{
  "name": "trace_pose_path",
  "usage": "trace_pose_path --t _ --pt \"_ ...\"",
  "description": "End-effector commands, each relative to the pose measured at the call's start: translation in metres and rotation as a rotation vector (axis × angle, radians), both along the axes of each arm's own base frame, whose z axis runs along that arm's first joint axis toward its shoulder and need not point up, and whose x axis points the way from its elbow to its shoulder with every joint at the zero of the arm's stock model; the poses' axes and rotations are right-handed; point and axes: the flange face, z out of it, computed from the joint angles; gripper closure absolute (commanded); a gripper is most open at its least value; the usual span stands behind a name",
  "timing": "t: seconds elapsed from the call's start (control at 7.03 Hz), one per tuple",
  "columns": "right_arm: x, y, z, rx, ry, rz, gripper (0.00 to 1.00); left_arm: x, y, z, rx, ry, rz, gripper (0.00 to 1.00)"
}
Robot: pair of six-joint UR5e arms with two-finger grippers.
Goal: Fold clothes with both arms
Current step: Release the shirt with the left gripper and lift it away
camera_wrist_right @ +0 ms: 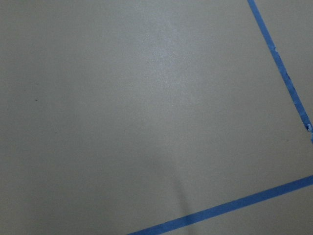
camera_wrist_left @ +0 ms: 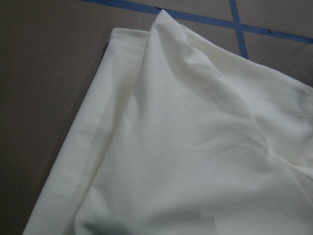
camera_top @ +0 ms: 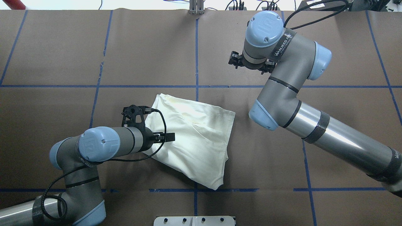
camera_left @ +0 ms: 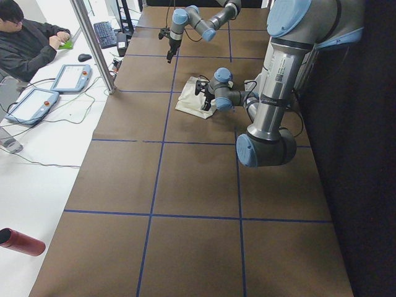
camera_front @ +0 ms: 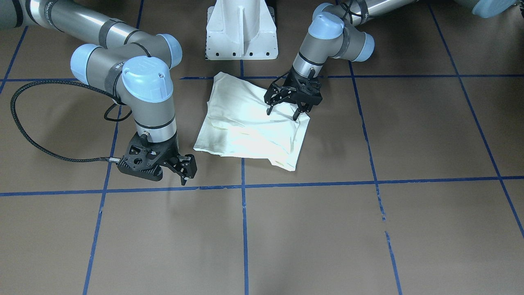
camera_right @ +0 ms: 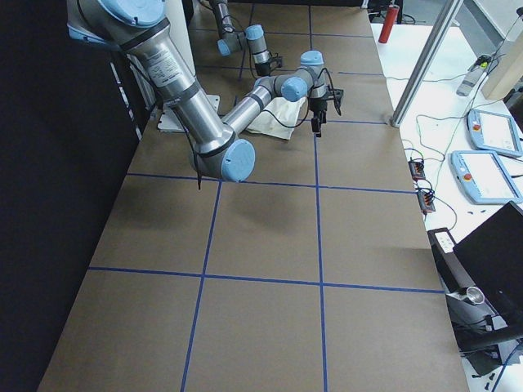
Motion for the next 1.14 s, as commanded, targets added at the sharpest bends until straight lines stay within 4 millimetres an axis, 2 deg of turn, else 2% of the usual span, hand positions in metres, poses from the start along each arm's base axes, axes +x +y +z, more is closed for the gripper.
trace_pose_path --t 0.0,0.14,0.43,0.57,0.85,1.0 --pt "-0.001 0.0 0.001 -0.001 0.001 -0.001 0.0 0.001 0.0 0.005 -0.003 -0.009 0.0 0.0" --pt "0.0 0.001 0.002 -0.002 0.002 -0.001 0.0 0.0 0.0 0.005 -0.003 -0.009 0.0 0.0" --pt "0.0 0.001 0.002 0.0 0.003 -0.007 0.0 -0.006 0.003 -0.013 0.007 0.017 0.011 0.0" --pt "-0.002 0.002 0.003 0.003 0.006 -0.02 0.0 -0.022 -0.01 -0.021 0.009 0.034 0.022 0.0" --pt "0.0 0.004 -0.002 0.034 0.011 -0.068 0.0 -0.072 -0.038 -0.048 0.047 -0.047 0.021 0.0" --pt "0.011 0.007 0.001 0.045 0.006 -0.134 0.0 -0.109 -0.046 -0.069 0.047 -0.085 0.021 0.0"
